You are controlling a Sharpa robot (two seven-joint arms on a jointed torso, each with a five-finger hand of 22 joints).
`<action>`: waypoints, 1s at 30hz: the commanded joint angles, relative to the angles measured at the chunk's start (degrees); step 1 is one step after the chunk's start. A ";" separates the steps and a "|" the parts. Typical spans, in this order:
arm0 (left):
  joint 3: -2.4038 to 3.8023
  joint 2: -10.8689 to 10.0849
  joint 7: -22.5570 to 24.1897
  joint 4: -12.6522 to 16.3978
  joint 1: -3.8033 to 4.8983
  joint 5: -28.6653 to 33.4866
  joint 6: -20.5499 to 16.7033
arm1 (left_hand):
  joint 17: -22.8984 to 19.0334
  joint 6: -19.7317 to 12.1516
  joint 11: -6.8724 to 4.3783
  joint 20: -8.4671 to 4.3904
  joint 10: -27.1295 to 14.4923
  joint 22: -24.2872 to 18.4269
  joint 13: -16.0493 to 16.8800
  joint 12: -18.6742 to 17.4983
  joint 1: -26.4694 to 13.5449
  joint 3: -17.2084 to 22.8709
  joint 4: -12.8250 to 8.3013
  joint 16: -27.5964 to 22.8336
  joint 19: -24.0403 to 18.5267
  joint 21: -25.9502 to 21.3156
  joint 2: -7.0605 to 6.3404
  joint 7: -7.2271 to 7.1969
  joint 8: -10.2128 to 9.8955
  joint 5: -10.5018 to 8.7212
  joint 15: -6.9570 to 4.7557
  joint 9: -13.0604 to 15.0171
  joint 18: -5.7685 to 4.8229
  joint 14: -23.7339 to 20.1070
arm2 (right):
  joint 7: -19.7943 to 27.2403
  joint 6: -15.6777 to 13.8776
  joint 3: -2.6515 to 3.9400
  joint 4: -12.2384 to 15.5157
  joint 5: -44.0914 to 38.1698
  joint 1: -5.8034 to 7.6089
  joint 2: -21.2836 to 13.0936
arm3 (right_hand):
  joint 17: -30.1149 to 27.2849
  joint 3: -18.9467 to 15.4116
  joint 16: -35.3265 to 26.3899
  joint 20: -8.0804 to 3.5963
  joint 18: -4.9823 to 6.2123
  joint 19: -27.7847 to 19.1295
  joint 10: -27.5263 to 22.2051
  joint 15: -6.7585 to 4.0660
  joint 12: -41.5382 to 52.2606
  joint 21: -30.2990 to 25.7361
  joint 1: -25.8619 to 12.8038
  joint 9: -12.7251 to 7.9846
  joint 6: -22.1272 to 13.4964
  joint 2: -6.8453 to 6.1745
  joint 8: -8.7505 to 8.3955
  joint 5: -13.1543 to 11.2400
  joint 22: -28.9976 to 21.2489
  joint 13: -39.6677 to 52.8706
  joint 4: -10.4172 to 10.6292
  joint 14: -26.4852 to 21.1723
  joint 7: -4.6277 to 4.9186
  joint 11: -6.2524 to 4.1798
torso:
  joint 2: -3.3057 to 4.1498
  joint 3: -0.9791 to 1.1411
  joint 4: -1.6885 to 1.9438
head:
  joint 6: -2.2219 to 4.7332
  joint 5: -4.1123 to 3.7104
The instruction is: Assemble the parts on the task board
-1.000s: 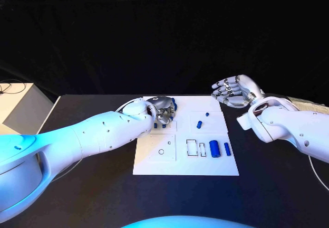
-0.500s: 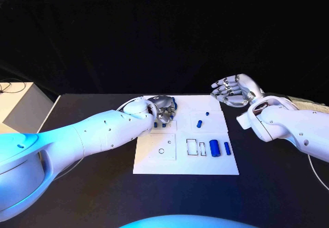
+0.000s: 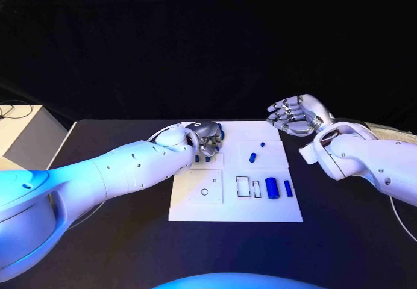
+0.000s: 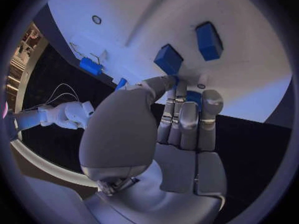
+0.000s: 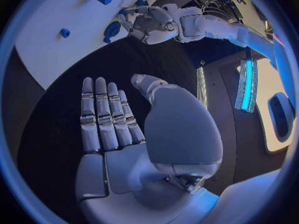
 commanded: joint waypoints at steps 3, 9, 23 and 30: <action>0.03 -0.78 2.49 0.96 -0.10 1.60 -3.99 | 0.81 0.66 0.03 -0.02 1.42 0.76 -0.08 -1.48 -0.51 0.12 -0.58 0.33 1.24 0.97 0.50 0.02 -0.56 0.21 -0.05 0.95 -0.56 1.21 | 0.80 0.67 0.03 0.13 -0.16 0.00 0.00 | -0.05 -0.14 0.05 0.08 0.33 -0.16 -0.48 -0.04 0.03 -0.07 0.46 -0.06 0.05 0.29 -0.30 0.34 -0.05 -0.07 -0.17 -0.28 0.24 -0.02 | -0.03 -0.05 0.00 | 0.11 -0.07; 0.82 -2.37 3.71 2.78 -0.11 3.28 -5.71 | 0.88 0.73 0.01 -0.02 1.57 0.80 -0.09 -1.68 -0.59 0.11 -0.61 0.34 1.30 1.02 0.49 0.02 -0.58 0.19 -0.06 0.98 -0.58 1.30 | 0.85 0.69 0.03 0.09 -0.16 0.00 -0.08 | -0.05 -0.14 0.05 0.08 0.33 -0.16 -0.48 -0.04 0.03 -0.07 0.46 -0.06 0.05 0.29 -0.30 0.34 -0.05 -0.07 -0.17 -0.28 0.24 -0.02 | -0.18 -0.10 0.12 | 0.24 -0.20; 4.15 -8.20 3.14 7.44 -0.12 6.05 -1.86 | 0.66 1.09 -0.04 -0.03 2.24 0.72 -0.07 -2.73 -1.22 -0.13 -0.62 0.27 1.24 0.96 0.38 -0.04 -0.72 0.14 -0.08 1.13 -0.56 1.36 | 0.86 0.71 0.03 -0.03 -0.16 -0.01 -0.40 | -0.05 -0.14 0.05 0.08 0.33 -0.16 -0.48 -0.04 0.03 -0.07 0.46 -0.06 0.05 0.29 -0.30 0.34 -0.05 -0.07 -0.17 -0.28 0.24 -0.02 | -0.16 -0.08 0.20 | 0.54 -0.11; 4.40 -9.42 1.93 7.07 -0.11 5.86 1.02 | 0.38 1.16 -0.07 -0.03 2.36 0.55 -0.05 -2.90 -1.34 -0.20 -0.61 0.21 1.05 0.80 0.36 -0.07 -0.74 0.14 -0.09 1.17 -0.51 1.24 | 0.83 0.70 0.03 -0.05 -0.16 -0.02 -0.52 | -0.05 -0.14 0.05 0.08 0.33 -0.16 -0.48 -0.04 0.03 -0.07 0.46 -0.06 0.05 0.29 -0.30 0.34 -0.05 -0.07 -0.17 -0.28 0.24 -0.02 | -0.05 -0.04 0.09 | 0.54 0.05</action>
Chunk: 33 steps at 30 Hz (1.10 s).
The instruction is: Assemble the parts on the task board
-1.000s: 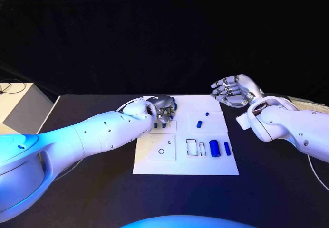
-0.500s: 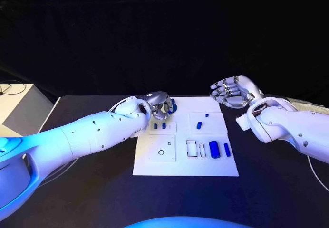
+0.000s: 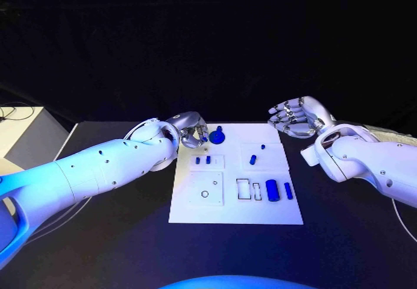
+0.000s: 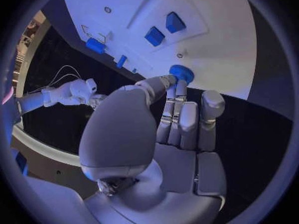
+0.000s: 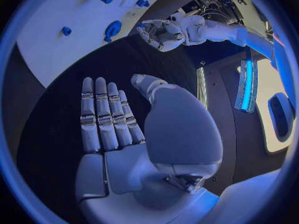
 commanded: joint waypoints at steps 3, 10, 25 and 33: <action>0.10 -0.18 -1.06 -0.35 0.01 0.50 4.14 | -0.09 0.33 0.01 0.16 0.37 -0.05 0.07 -0.26 -0.50 -0.21 -0.14 0.22 0.09 -0.06 0.01 -0.10 0.17 0.13 0.11 0.36 -0.53 0.29 | 0.76 0.66 0.02 0.03 -0.17 -0.01 -0.01 | -0.18 -0.14 0.07 0.07 0.33 -0.12 -0.47 -0.05 0.07 -0.05 0.50 -0.07 0.14 0.30 -0.31 0.41 -0.24 -0.07 -0.22 -0.26 0.22 -0.05 | 0.12 0.03 -0.10 | -0.02 0.16; 0.09 0.24 -1.74 -1.26 -0.01 -0.09 5.88 | -0.01 0.36 0.00 0.16 0.42 -0.01 0.08 -0.37 -0.56 -0.24 -0.12 0.22 0.12 -0.03 0.02 -0.12 0.15 0.13 0.11 0.37 -0.55 0.32 | 0.80 0.63 0.02 0.01 -0.17 -0.02 0.03 | -0.18 -0.14 0.07 0.07 0.33 -0.12 -0.47 -0.05 0.07 -0.05 0.50 -0.07 0.14 0.30 -0.31 0.41 -0.24 -0.07 -0.22 -0.26 0.22 -0.05 | 0.13 0.08 -0.22 | -0.19 0.37; -0.09 1.52 -1.93 -2.18 -0.17 -0.51 6.74 | -0.11 0.38 -0.01 0.16 0.47 -0.03 0.08 -0.47 -0.61 -0.25 -0.10 0.20 0.10 -0.05 0.06 -0.13 0.13 0.12 0.10 0.38 -0.54 0.27 | 0.82 0.61 0.02 0.01 -0.17 -0.02 0.10 | -0.18 -0.14 0.07 0.07 0.33 -0.12 -0.47 -0.05 0.07 -0.05 0.50 -0.07 0.14 0.30 -0.31 0.41 -0.24 -0.07 -0.22 -0.26 0.22 -0.05 | 0.14 0.11 -0.18 | -0.30 0.31; -0.16 1.67 -2.17 -1.97 -0.18 -0.45 7.69 | -0.09 0.41 -0.02 0.17 0.55 -0.03 0.09 -0.61 -0.69 -0.28 -0.07 0.19 0.09 -0.07 0.13 -0.14 0.10 0.11 0.09 0.41 -0.55 0.27 | 0.83 0.60 0.02 -0.02 -0.17 -0.02 0.14 | -0.18 -0.14 0.07 0.07 0.33 -0.12 -0.47 -0.05 0.07 -0.05 0.50 -0.07 0.14 0.30 -0.31 0.41 -0.24 -0.07 -0.22 -0.26 0.22 -0.05 | 0.12 0.07 -0.18 | -0.31 0.28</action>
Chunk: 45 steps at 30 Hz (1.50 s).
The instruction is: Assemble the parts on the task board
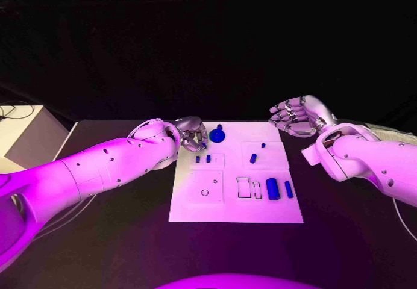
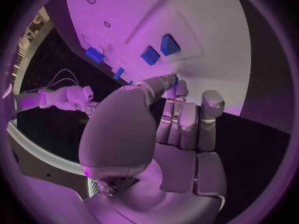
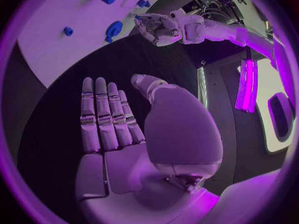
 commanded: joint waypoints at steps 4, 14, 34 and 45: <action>-0.02 0.19 -0.36 0.13 0.00 -0.25 1.85 | -0.04 0.46 -0.03 0.17 0.55 -0.03 0.09 -0.33 -0.39 -0.28 -0.07 0.20 0.10 -0.06 0.31 -0.11 0.18 0.12 0.09 0.41 -0.55 0.28 | 0.78 0.59 0.03 0.04 -0.18 -0.01 0.04 | -0.06 -0.14 0.07 0.07 0.33 -0.12 -0.49 -0.05 0.07 -0.05 0.50 -0.07 0.15 0.30 -0.31 0.19 -0.05 -0.07 -0.22 -0.26 0.22 -0.07 | -0.01 -0.02 0.03 | -0.01 -0.02; -0.09 0.54 -0.79 -0.47 0.00 -0.38 1.96 | -0.15 0.51 -0.07 0.16 0.68 -0.12 0.11 -0.49 -0.36 -0.27 -0.12 0.17 -0.02 -0.16 0.39 -0.15 0.15 0.13 0.07 0.44 -0.52 0.21 | 0.78 0.59 0.03 0.08 -0.18 -0.01 0.04 | -0.06 -0.14 0.07 0.07 0.33 -0.12 -0.49 -0.05 0.07 -0.05 0.50 -0.07 0.15 0.30 -0.31 0.19 -0.05 -0.07 -0.22 -0.26 0.22 -0.07 | 0.06 -0.01 -0.02 | -0.08 -0.05; -0.42 1.54 -0.94 -1.19 -0.04 -0.42 2.59 | -0.21 0.51 -0.05 0.15 0.78 -0.08 0.13 -0.73 -0.40 -0.25 -0.10 0.14 0.01 -0.14 0.58 -0.12 0.08 0.14 0.06 0.47 -0.53 0.17 | 0.78 0.58 0.03 0.17 -0.18 -0.01 0.10 | -0.06 -0.14 0.07 0.07 0.33 -0.12 -0.49 -0.05 0.07 -0.05 0.50 -0.07 0.15 0.30 -0.31 0.19 -0.05 -0.07 -0.22 -0.26 0.22 -0.07 | 0.03 0.02 0.07 | -0.40 -0.35; -0.82 1.89 -2.45 -1.63 -0.03 -0.87 5.14 | -1.66 0.13 0.09 0.21 0.64 -0.90 0.14 -1.49 -0.72 -0.48 -0.06 -0.23 -0.91 -0.93 0.59 0.01 -0.30 0.03 0.17 0.47 -0.32 -0.70 | 0.77 0.58 0.03 0.17 -0.17 -0.01 0.13 | -0.06 -0.14 0.07 0.07 0.33 -0.12 -0.49 -0.05 0.07 -0.05 0.50 -0.07 0.15 0.30 -0.31 0.19 -0.05 -0.07 -0.22 -0.26 0.22 -0.07 | 0.00 -0.03 0.01 | -0.44 -0.40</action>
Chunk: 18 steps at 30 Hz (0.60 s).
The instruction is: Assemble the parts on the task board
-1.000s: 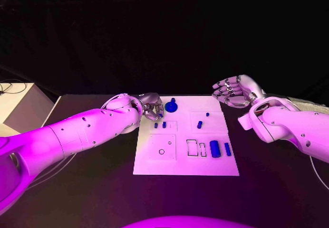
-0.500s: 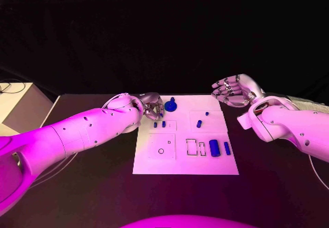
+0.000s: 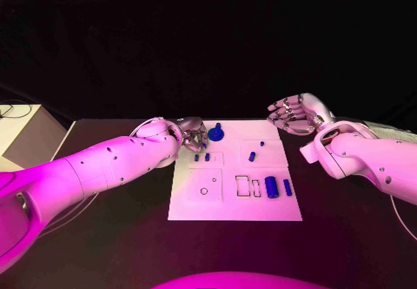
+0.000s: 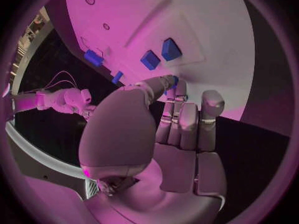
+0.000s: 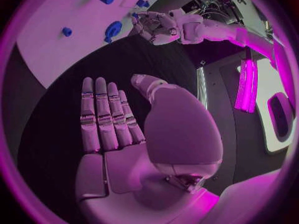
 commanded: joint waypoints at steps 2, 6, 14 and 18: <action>-0.47 0.25 -1.11 -0.16 -0.26 -0.66 3.53 | -0.50 -0.17 0.16 -0.06 0.19 -0.43 0.05 -0.57 -0.32 -0.53 -0.06 -0.28 -0.81 -0.48 0.58 0.17 -0.30 0.24 0.04 0.09 -0.26 -0.67 | 0.74 0.60 0.03 0.09 -0.18 -0.01 0.05 | -0.07 -0.14 0.07 0.07 0.33 -0.12 -0.49 -0.05 0.07 -0.05 0.50 -0.08 0.15 0.30 -0.31 0.19 -0.06 -0.07 -0.22 -0.26 0.23 -0.07 | 0.01 -0.04 -0.01 | 0.02 -0.04; -0.85 0.19 -0.65 -0.13 -0.25 -0.81 3.29 | -0.87 -0.86 0.34 0.13 0.07 -0.90 0.14 -1.27 -0.92 -0.93 0.19 -0.40 -1.41 -1.02 0.48 0.34 -0.92 0.27 0.24 -0.02 -0.16 -1.13 | 0.73 0.62 0.03 0.08 -0.17 -0.01 0.03 | -0.07 -0.14 0.07 0.07 0.33 -0.12 -0.49 -0.05 0.07 -0.05 0.50 -0.08 0.15 0.30 -0.31 0.19 -0.06 -0.07 -0.22 -0.26 0.23 -0.07 | -0.04 -0.02 0.03 | 0.00 -0.17; -1.15 0.25 0.40 -0.12 -0.25 -0.67 1.78 | -0.41 -2.34 0.33 0.25 0.42 -0.84 0.45 -1.70 -1.07 -1.07 0.21 -0.21 -1.31 -1.04 0.49 0.39 -2.18 0.34 0.28 -0.44 -0.17 -1.04 | 0.78 0.62 0.03 0.00 -0.15 -0.01 0.13 | -0.30 -0.15 0.10 0.07 0.33 -0.05 -0.53 -0.05 0.12 -0.03 0.50 -0.12 0.22 0.31 -0.40 0.30 -0.44 -0.07 -0.28 -0.24 0.23 -0.07 | -0.08 -0.02 -0.05 | 0.07 -0.17; -1.20 0.18 0.55 -0.08 -0.25 -0.65 1.49 | -0.32 -2.37 0.32 0.25 0.45 -0.84 0.51 -1.76 -0.90 -1.00 0.10 -0.17 -1.30 -1.04 0.56 0.40 -2.26 0.41 0.26 -0.46 -0.17 -1.01 | 0.81 0.61 0.03 -0.04 -0.12 -0.01 0.14 | -0.30 -0.15 0.10 0.07 0.33 -0.05 -0.53 -0.05 0.12 -0.03 0.50 -0.12 0.22 0.31 -0.40 0.30 -0.44 -0.07 -0.28 -0.24 0.23 -0.07 | -0.08 -0.03 -0.06 | 0.12 -0.19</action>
